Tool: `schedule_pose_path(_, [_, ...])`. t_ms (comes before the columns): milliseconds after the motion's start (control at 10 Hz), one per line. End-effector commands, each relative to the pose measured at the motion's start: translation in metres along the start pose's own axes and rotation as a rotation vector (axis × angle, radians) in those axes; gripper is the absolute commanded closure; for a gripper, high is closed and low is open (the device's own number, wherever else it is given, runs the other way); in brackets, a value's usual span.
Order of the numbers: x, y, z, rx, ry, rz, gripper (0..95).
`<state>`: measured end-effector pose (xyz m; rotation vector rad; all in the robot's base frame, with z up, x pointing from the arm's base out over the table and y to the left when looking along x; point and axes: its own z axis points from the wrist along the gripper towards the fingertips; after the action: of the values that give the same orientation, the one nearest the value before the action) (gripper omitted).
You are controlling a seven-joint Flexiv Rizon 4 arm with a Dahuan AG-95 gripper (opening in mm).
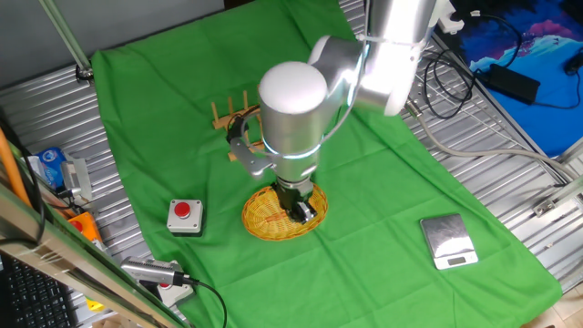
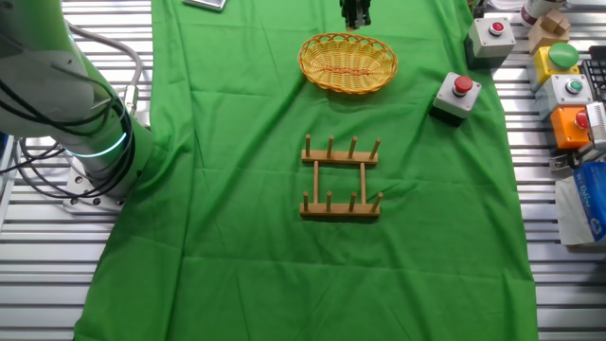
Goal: Put the dish on the dish rack
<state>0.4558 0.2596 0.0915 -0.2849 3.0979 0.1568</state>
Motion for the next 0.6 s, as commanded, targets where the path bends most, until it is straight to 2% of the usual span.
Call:
schedule_pose_path(100, [0.009, -0.009, -0.001, -0.001, 0.007, -0.085, 95.0])
schedule_pose_path(400, [0.009, -0.008, 0.003, 0.000, 0.006, -0.072, 95.0])
schedule_pose_path(600, [0.001, 0.002, 0.017, 0.004, 0.006, -0.053, 95.0])
